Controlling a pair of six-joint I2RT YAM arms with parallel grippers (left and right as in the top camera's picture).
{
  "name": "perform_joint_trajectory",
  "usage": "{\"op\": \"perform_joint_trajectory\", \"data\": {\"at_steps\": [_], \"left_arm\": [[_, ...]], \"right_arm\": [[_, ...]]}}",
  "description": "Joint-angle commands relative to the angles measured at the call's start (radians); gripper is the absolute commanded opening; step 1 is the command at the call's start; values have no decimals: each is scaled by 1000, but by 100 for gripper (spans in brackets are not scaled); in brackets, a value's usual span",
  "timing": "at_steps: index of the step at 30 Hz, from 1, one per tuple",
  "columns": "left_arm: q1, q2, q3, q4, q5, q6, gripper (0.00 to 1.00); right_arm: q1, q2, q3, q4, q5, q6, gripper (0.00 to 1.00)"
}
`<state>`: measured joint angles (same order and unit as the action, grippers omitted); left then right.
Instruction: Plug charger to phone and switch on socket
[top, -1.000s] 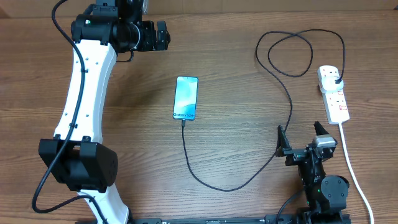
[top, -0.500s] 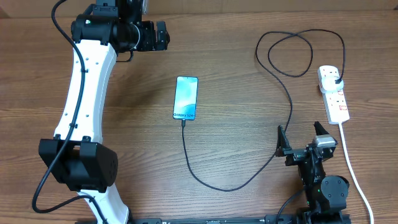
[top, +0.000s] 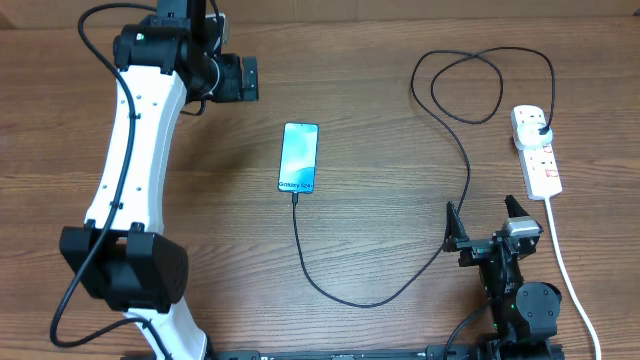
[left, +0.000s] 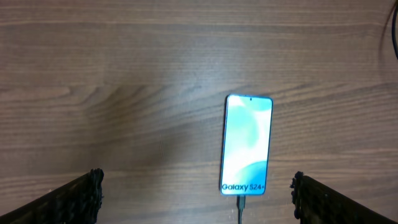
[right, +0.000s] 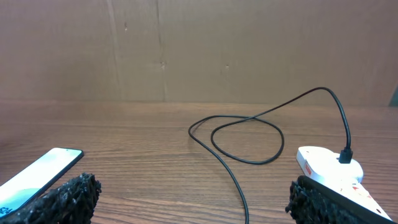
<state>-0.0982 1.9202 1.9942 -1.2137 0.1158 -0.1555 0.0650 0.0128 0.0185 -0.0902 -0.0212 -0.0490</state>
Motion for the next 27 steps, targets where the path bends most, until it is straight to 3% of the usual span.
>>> {"op": "perform_joint_trajectory", "data": {"at_steps": [1,10,17,27], "left_arm": [[-1,-105,-65,-3,-6,-18,100],[0,-346,-435,21,-10,-62,100],[0,-548,-607,27,-49,-62,100],[0,-900,-921,196,-48,-1,100]], "right_arm": [[-6,-10,-10,5,8,-5,100],[-6,-10,-10,5,9,-5,100],[-6,-10,-10,5,8,-5,100],[-6,-10,-10,5,8,-5,100]]}}
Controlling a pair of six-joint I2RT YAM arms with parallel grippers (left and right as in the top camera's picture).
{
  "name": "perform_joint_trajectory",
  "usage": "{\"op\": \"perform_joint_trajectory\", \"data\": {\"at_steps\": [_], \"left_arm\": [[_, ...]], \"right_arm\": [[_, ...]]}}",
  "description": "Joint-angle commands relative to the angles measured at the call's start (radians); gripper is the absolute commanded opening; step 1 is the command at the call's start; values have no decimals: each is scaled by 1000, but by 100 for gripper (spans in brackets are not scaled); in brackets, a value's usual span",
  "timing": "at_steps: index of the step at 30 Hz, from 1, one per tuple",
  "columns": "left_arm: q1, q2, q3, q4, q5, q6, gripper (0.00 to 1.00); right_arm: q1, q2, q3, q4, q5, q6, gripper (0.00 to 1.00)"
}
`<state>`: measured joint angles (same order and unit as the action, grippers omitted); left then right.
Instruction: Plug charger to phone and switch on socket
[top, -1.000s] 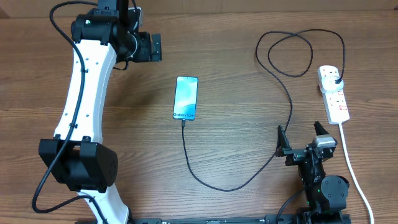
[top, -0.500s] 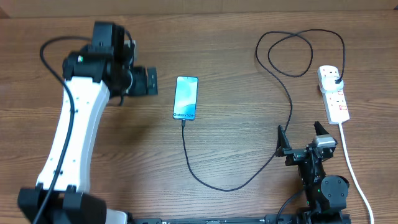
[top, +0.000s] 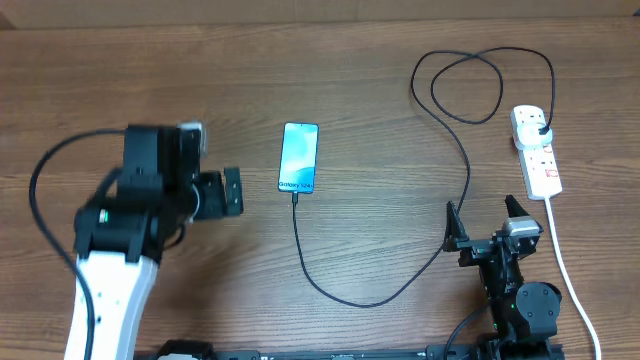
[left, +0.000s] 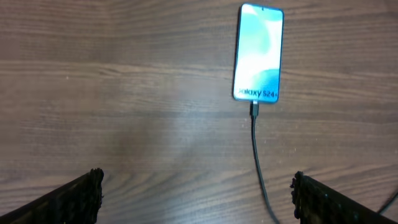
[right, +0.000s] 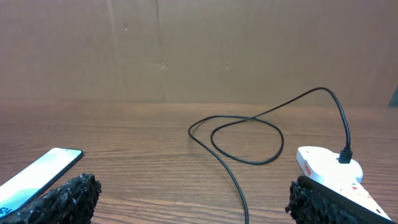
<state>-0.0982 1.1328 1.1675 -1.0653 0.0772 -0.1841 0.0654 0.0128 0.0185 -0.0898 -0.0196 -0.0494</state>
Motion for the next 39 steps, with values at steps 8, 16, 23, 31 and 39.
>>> {"op": "perform_joint_trajectory", "data": {"at_steps": [8,16,23,31,39], "left_arm": [[0,-335,-224,80,-15,28,100],[0,-364,-301,112,-33,31,100],[0,-504,-481,342,-33,63,100],[0,-699,-640,482,-67,72,100],[1,-791,-675,504,-133,72,100]], "right_arm": [[-6,-10,-10,5,7,-4,100],[-6,-10,-10,5,7,-4,100],[-6,-10,-10,5,7,-4,100],[-6,-10,-10,5,7,-4,100],[-6,-10,-10,5,7,-4,100]]}}
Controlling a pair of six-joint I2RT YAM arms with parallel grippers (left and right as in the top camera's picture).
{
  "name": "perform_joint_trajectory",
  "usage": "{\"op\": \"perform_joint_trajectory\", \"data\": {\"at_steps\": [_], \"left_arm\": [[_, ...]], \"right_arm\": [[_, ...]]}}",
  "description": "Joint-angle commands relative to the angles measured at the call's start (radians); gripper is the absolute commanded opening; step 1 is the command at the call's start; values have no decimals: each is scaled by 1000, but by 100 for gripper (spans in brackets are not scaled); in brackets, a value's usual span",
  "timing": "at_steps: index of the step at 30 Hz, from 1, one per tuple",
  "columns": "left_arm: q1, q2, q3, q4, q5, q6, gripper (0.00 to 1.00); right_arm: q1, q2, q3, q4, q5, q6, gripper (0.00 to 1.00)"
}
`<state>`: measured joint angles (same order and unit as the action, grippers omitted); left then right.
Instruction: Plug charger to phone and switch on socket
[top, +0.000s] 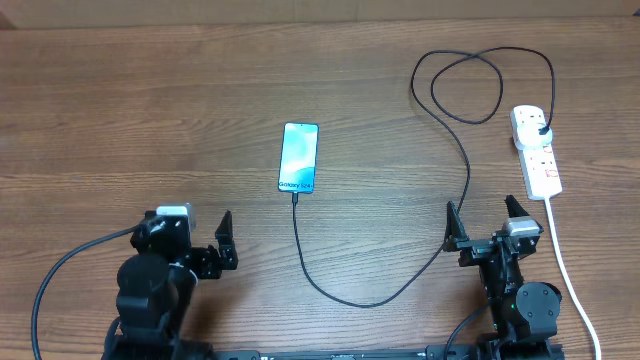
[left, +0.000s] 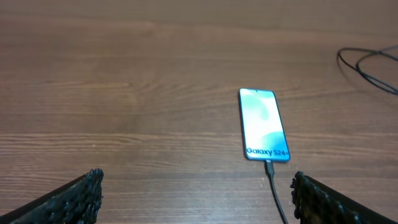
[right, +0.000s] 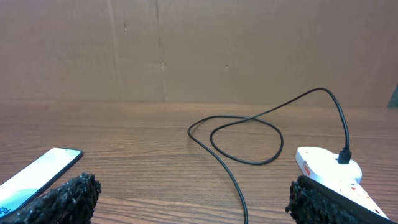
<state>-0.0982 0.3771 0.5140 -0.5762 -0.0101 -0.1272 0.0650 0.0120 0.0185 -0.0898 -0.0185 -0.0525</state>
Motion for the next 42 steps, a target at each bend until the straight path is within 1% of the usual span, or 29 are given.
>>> {"op": "perform_joint_trajectory", "data": {"at_steps": [1,6,9,11,17,21,28,37,42], "left_arm": [[1,-45,-30,26,-46,15,100],[1,-112,-93,116,-49,15,100],[1,-180,-173,224,-57,15,100],[1,-216,-216,263,-67,14,100],[1,-291,-287,275,-161,-56,100],[1,-330,-319,309,-203,-57,100],[1,-374,-424,479,-185,-57,100],[1,-374,-505,633,-171,-56,100],[0,-374,-509,664,-134,-20,100]], "right_arm": [[-6,-9,-10,5,6,-1,100],[-6,-9,-10,5,6,-1,100],[-6,-9,-10,5,6,-1,100],[-6,-9,-10,5,6,-1,100],[-6,-9,-10,5,6,-1,100],[-6,-9,-10,5,6,-1,100],[-6,-9,-10,5,6,-1,100],[-6,-9,-10,5,6,-1,100],[-6,-9,-10,5,6,-1,100]]}}
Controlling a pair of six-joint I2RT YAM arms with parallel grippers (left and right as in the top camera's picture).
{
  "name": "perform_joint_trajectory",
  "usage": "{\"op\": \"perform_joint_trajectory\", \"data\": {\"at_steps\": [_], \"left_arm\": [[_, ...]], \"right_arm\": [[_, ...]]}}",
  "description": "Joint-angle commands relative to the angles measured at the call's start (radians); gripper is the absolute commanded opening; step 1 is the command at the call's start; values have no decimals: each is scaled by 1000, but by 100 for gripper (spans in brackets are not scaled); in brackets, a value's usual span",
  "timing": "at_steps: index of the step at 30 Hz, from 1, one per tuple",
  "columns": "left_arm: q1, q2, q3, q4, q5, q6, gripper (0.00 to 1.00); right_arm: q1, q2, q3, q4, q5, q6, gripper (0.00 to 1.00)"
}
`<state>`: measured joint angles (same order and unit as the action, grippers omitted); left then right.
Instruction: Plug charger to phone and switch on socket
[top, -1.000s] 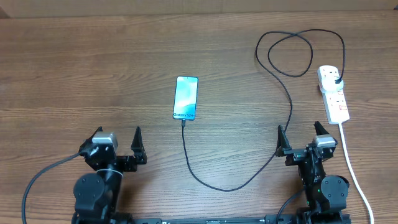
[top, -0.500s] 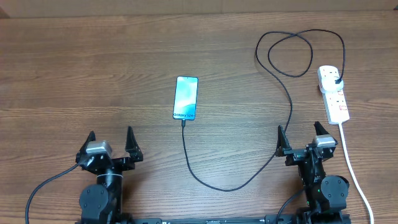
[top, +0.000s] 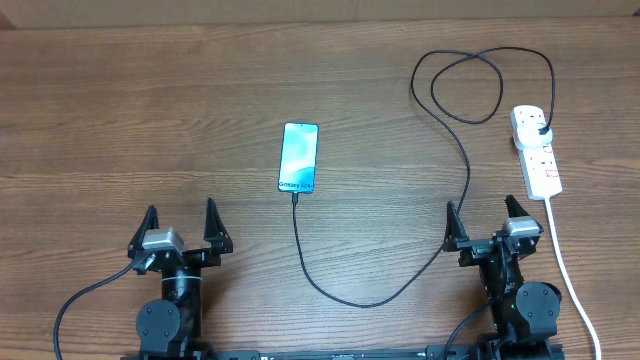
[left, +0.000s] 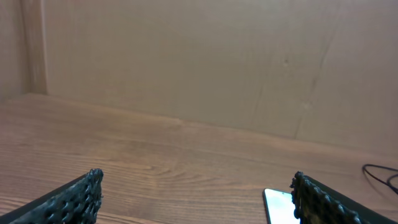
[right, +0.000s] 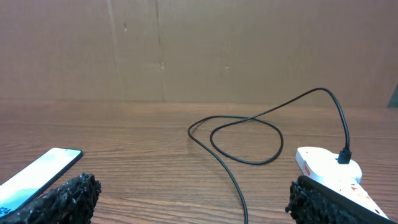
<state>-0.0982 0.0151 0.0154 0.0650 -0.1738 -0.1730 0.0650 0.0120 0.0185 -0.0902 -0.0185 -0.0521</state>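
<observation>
A phone (top: 299, 157) with a lit blue screen lies flat at the table's middle, and the black charger cable (top: 330, 283) enters its near end. The cable curves right and loops up to a plug in the white socket strip (top: 535, 150) at the right edge. My left gripper (top: 178, 225) stands open at the near left, holding nothing; its wrist view shows only a corner of the phone (left: 277, 205). My right gripper (top: 485, 220) stands open at the near right, empty. In its wrist view the phone (right: 37, 171), the cable (right: 239, 140) and the strip (right: 329, 171) lie ahead.
The strip's white lead (top: 565, 270) runs down the right edge past my right arm. A brown cardboard wall (right: 199, 50) backs the table.
My left arm has drawn back to its low rest pose at the near left. Its camera now faces the back wall instead of down at the phone. The right arm has not moved.
My left gripper was open, high at the far left above the phone, cable plugged into the phone. Then it was at mid-left, then near the front edge, and now it rests at the near left. The right arm, phone, cable and strip stayed still throughout.
</observation>
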Motion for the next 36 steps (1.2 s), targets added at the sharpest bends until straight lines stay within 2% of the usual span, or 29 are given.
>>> {"op": "perform_joint_trajectory", "data": {"at_steps": [1,11,16,36], "left_arm": [[0,-12,-11,26,35,35,100],[0,-12,-11,-135,68,39,100],[0,-12,-11,-137,101,97,100],[0,-12,-11,-140,115,144,100]], "right_arm": [[-6,-9,-10,6,6,-2,100],[-6,-9,-10,6,6,-2,100],[-6,-9,-10,5,6,-2,100],[-6,-9,-10,5,6,-2,100]]}}
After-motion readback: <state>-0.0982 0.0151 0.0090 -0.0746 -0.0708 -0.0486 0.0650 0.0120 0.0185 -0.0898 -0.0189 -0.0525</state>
